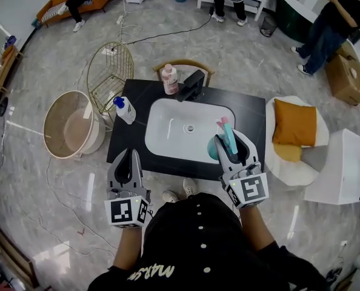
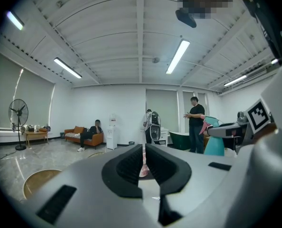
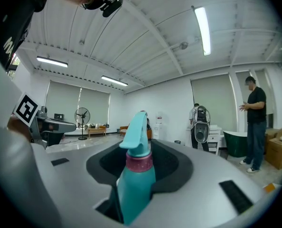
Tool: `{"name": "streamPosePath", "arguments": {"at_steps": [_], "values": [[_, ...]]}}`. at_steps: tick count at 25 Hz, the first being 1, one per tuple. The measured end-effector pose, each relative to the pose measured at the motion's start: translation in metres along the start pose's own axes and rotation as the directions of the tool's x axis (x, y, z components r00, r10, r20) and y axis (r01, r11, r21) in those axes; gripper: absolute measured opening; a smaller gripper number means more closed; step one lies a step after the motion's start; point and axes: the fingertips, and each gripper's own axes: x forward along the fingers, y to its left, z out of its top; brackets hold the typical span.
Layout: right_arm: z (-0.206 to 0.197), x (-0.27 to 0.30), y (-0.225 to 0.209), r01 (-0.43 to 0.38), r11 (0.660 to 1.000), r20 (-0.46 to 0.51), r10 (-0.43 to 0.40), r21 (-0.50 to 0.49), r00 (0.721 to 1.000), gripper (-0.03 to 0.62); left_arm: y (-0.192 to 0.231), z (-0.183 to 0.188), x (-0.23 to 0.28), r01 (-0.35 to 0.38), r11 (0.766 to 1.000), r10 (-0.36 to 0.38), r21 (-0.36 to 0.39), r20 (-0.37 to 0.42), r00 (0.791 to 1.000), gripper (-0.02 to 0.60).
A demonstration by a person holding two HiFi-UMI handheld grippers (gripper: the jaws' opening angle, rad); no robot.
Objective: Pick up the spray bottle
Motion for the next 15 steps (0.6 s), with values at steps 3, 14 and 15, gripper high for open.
{"name": "streamPosePath", "arguments": {"at_steps": [3, 14, 15], "values": [[0.0002, -0.0007, 0.0036, -0.008, 1.000, 0.001, 0.008, -0.004, 1.000, 0.135, -0.0011, -0.0012, -0.0032, 0.000, 1.000, 0.000, 0.000, -0.002, 1.000, 0.028], [-0.0048, 0.0011, 0.0082, -0.021, 1.000, -0.007, 0.021, -0.006, 1.000, 0.135, -0.0017, -0.0027, -0.0048, 0.008, 1.000, -0.008, 0.005, -0.002, 1.000, 0.028], [-0.0051, 0.0016, 0.0084, -0.020, 1.000, -0.007, 0.020, -0.006, 1.000, 0.135, -0.0017, -0.0031, -0.0046, 0.010, 1.000, -0.010, 0.005, -0.003, 1.000, 0.028]]}}
